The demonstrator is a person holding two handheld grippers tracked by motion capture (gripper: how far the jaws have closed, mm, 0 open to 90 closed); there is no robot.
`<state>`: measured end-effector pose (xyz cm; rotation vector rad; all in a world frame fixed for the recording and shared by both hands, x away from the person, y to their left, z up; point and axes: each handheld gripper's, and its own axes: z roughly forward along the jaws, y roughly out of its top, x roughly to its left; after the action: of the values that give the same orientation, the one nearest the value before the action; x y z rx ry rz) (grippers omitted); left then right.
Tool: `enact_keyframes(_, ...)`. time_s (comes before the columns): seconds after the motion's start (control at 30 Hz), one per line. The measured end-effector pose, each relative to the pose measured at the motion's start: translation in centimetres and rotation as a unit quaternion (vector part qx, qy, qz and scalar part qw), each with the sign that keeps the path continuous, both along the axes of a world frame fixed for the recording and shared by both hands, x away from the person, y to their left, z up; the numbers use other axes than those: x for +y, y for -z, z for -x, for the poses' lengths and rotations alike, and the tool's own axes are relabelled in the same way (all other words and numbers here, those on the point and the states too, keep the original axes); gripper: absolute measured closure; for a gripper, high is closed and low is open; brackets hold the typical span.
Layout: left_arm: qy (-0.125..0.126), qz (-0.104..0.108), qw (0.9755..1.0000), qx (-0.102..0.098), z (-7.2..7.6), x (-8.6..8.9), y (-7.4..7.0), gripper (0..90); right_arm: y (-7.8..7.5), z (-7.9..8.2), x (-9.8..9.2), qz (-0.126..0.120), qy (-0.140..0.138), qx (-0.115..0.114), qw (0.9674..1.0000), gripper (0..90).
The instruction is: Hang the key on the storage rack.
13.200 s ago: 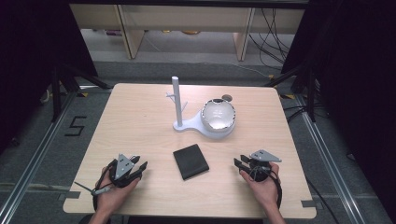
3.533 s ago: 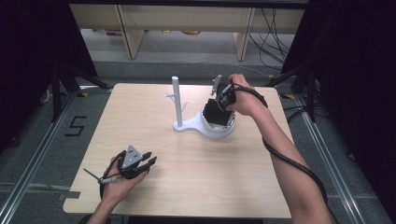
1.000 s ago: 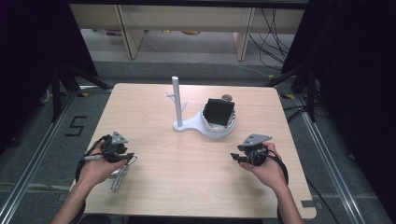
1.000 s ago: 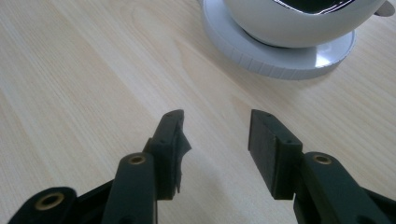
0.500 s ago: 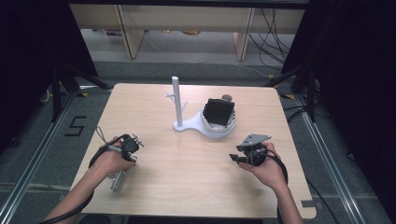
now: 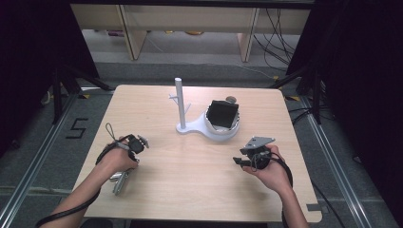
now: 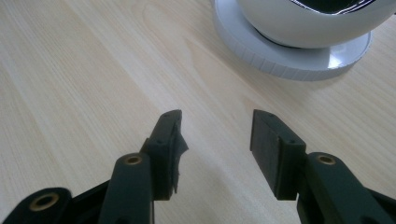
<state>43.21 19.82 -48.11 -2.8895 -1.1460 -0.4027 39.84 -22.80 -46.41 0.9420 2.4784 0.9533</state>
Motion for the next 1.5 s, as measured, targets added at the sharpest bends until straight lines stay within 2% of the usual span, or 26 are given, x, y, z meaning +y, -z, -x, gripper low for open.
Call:
enact_keyframes(0.03,0.001,-0.006,1.0,0.003,-0.1,0.0,0.0,64.0,0.0,0.0,0.0,0.0,0.0,0.0,1.0,54.4)
enact_keyframes(0.2,0.003,-0.002,0.9998,0.02,-0.3,0.0,0.1,66.3,0.1,0.0,0.1,0.004,-0.003,0.001,1.0,54.3)
enact_keyframes(0.3,-0.001,0.0,0.9998,0.022,-0.5,-0.1,0.2,67.9,0.3,0.0,0.2,0.0,0.001,-0.001,1.0,54.3)
enact_keyframes(0.33,0.009,-0.009,0.9994,0.033,-0.7,0.0,0.1,68.3,0.3,0.0,0.2,-0.001,0.0,-0.003,1.0,54.3)
enact_keyframes(0.37,0.001,-0.001,0.9995,0.031,-0.7,0.0,0.2,68.6,0.4,0.0,0.2,0.001,0.003,0.0,1.0,54.3)
enact_keyframes(0.47,0.008,-0.006,0.9989,0.045,-1.0,0.0,0.1,69.7,0.3,0.1,0.2,0.007,0.0,0.011,0.9999,54.2)
enact_keyframes(0.53,0.007,-0.007,0.9987,0.051,-1.1,0.0,0.1,69.9,0.3,0.0,0.2,0.009,-0.005,0.006,0.9999,54.2)
enact_keyframes(0.57,-0.007,0.0,0.9985,0.055,-1.0,0.0,0.1,70.1,0.3,0.0,0.2,0.009,-0.006,0.006,0.9999,54.1)
enact_keyframes(0.6,-0.001,-0.001,0.9984,0.057,-1.2,0.1,0.1,70.4,0.3,0.0,0.2,0.01,-0.006,0.006,0.9999,54.1)
enact_keyframes(0.63,-0.012,0.007,0.9981,0.061,-1.1,0.1,0.1,70.7,0.3,0.0,0.2,0.009,-0.005,0.006,0.9999,54.1)
enact_keyframes(0.73,-0.011,0.006,0.9978,0.065,-1.2,0.1,0.1,71.0,0.3,0.1,0.2,0.008,-0.004,0.008,0.9999,54.1)
enact_keyframes(0.77,0.003,-0.001,0.9982,0.059,-1.3,0.1,0.1,71.2,0.3,0.1,0.2,0.007,-0.003,0.007,0.9999,54.0)
enact_keyframes(0.8,-0.006,0.0,0.9982,0.06,-1.1,-0.1,0.1,71.4,0.3,0.2,0.2,0.006,-0.001,0.011,0.9999,54.0)
enact_keyframes(0.83,0.01,-0.011,0.9981,0.06,-1.3,-0.1,0.0,71.5,0.3,0.1,0.2,0.009,-0.004,0.008,0.9999,54.0)
enact_keyframes(0.87,0.013,-0.015,0.9981,0.059,-1.3,-0.2,0.1,71.5,0.3,0.1,0.2,0.008,-0.004,0.009,0.9999,54.0)
enact_keyframes(0.9,0.003,-0.014,0.998,0.062,-1.1,-0.4,0.1,71.6,0.4,0.1,0.2,0.005,-0.003,0.005,1.0,53.9)
enact_keyframes(0.93,0.021,-0.025,0.9979,0.056,-1.2,-0.4,0.1,71.7,0.5,0.1,0.3,0.005,-0.002,0.003,1.0,53.9)
enact_keyframes(1.1,0.031,-0.035,0.998,0.043,-0.8,-0.6,0.1,72.8,0.5,0.1,0.1,0.009,-0.007,0.006,0.9999,53.6)
enact_keyframes(1.17,0.034,-0.031,0.9981,0.041,-0.7,-0.5,0.1,72.9,0.7,0.1,0.1,0.005,-0.005,-0.001,1.0,53.6)
enact_keyframes(1.2,0.033,-0.029,0.9981,0.044,-0.8,-0.4,0.1,72.9,0.7,0.2,0.1,0.005,0.001,0.004,1.0,53.6)
enact_keyframes(1.23,0.022,-0.019,0.9986,0.045,-0.8,-0.3,0.2,72.9,0.7,0.2,0.2,0.003,0.001,0.006,1.0,53.6)
enact_keyframes(1.37,0.028,-0.011,0.9973,0.066,-1.3,0.1,0.1,72.2,0.6,0.1,0.1,0.004,-0.006,-0.001,1.0,53.5)
enact_keyframes(1.4,0.016,0.0,0.9974,0.07,-1.2,0.2,0.1,72.1,0.4,0.2,0.0,0.01,-0.007,0.007,0.9999,53.5)
enact_keyframes(1.43,0.024,-0.005,0.9973,0.069,-1.3,0.3,0.0,72.1,0.4,0.2,0.0,0.01,-0.007,0.007,0.9999,53.5)
enact_keyframes(1.47,0.017,0.001,0.9965,0.081,-1.3,0.4,-0.1,72.3,0.4,0.1,0.0,0.011,-0.006,0.007,0.9999,53.5)
enact_keyframes(1.5,0.016,0.011,0.9973,0.071,-1.2,0.5,0.1,72.4,0.5,0.2,0.1,0.008,-0.001,0.011,0.9999,53.5)
